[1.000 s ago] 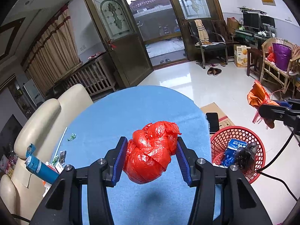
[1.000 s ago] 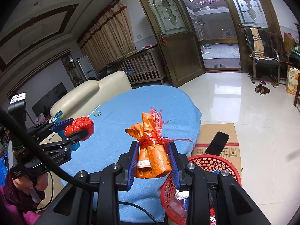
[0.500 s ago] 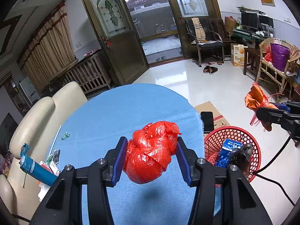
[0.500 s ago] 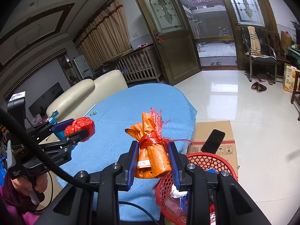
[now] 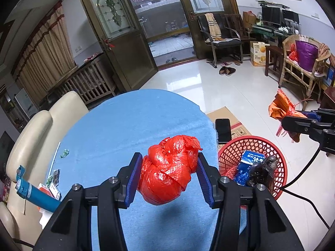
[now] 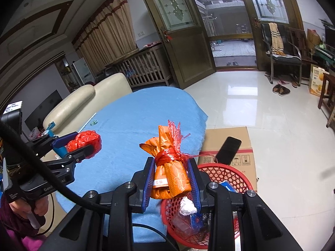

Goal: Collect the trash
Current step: 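Lower the orange bag in the right tool and red bag in the left tool over the red wastebasket, then open both tools over the wastebasket to drop the orange and red bags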

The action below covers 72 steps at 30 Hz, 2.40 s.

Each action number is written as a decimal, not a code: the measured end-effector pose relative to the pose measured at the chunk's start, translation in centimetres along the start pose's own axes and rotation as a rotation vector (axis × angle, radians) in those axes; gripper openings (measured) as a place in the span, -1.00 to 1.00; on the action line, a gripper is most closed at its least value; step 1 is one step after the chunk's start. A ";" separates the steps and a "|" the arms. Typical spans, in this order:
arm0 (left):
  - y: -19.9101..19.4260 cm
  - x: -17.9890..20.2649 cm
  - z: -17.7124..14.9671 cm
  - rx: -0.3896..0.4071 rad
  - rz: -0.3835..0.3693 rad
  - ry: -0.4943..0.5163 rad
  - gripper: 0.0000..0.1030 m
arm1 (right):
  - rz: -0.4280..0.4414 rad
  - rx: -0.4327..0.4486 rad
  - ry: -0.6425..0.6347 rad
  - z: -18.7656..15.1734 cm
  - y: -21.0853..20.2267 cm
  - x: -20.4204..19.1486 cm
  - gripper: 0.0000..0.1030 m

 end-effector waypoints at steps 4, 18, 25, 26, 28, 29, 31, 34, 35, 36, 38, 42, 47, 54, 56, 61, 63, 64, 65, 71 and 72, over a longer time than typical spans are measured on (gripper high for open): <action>0.4 0.6 0.4 -0.007 -0.008 0.015 0.03 | -0.009 -0.011 0.018 -0.1 0.3 1.0 -0.35; 1.8 2.9 1.5 -0.025 -0.076 0.048 0.03 | -0.036 -0.024 0.061 0.0 0.5 3.9 -0.35; 3.2 4.3 1.8 -0.045 -0.234 0.003 0.03 | -0.068 -0.060 0.093 -0.1 1.2 5.6 -0.34; 3.5 4.5 1.8 -0.050 -0.253 -0.004 0.03 | -0.071 -0.066 0.100 -0.1 1.4 5.9 -0.34; 3.8 4.9 1.7 -0.056 -0.286 -0.015 0.03 | -0.075 -0.084 0.121 -0.3 1.9 6.5 -0.34; 4.0 5.1 1.7 -0.059 -0.310 -0.022 0.03 | -0.075 -0.087 0.127 -0.3 2.0 6.6 -0.34; 4.2 5.7 1.5 -0.066 -0.346 -0.030 0.03 | -0.071 -0.100 0.141 -0.6 2.3 7.1 -0.34; 4.7 6.6 1.2 -0.073 -0.378 -0.028 0.03 | -0.066 -0.115 0.161 -0.8 2.9 7.7 -0.34; 4.9 6.9 1.1 -0.076 -0.390 -0.028 0.04 | -0.064 -0.121 0.169 -0.9 3.1 7.9 -0.34; 5.0 7.2 1.0 -0.079 -0.405 -0.027 0.04 | -0.062 -0.127 0.177 -1.0 3.3 8.1 -0.34; 5.3 7.9 0.7 -0.087 -0.431 -0.026 0.05 | -0.060 -0.136 0.195 -1.2 3.8 8.4 -0.32; 5.5 8.6 0.4 -0.087 -0.465 -0.023 0.08 | -0.063 -0.134 0.227 -1.5 4.3 9.1 -0.30; 5.6 8.5 0.2 -0.079 -0.476 -0.028 0.31 | -0.045 -0.119 0.302 -1.4 4.4 10.1 -0.27; 5.3 6.8 -0.4 -0.058 -0.462 -0.058 0.31 | -0.030 -0.067 0.305 -0.7 3.3 9.6 -0.26; 5.2 5.9 -0.7 -0.051 -0.436 -0.072 0.31 | -0.027 -0.060 0.286 -0.5 3.1 9.0 -0.26; 4.7 1.8 -2.3 -0.051 -0.252 -0.121 0.39 | -0.011 -0.063 0.235 -0.5 3.3 6.7 -0.26; 4.4 0.4 -3.0 -0.049 -0.176 -0.136 0.43 | -0.010 -0.074 0.208 -0.6 3.7 5.5 -0.25; 4.2 -0.4 -3.4 -0.049 -0.146 -0.147 0.47 | -0.004 -0.080 0.195 -0.7 3.9 4.8 -0.16; 4.0 -1.3 -3.8 -0.049 -0.121 -0.162 0.49 | 0.000 -0.084 0.185 -0.8 4.1 4.3 0.15; 2.5 -5.6 -6.3 -0.052 0.028 -0.238 0.54 | 0.029 -0.089 0.101 -1.1 5.1 -0.4 0.32; 2.2 -6.3 -6.8 -0.052 0.052 -0.249 0.55 | 0.035 -0.092 0.089 -1.2 5.2 -1.1 0.31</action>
Point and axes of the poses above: each gripper's, at about its wrist camera, not at the fingertips, and y roughly the way its jaws point, x to its right, z to its top, the point moved 3 cm from there along y, roughly the way its jaws point, and after that the axes turned 10 degrees about y, right-handed, at the moved point
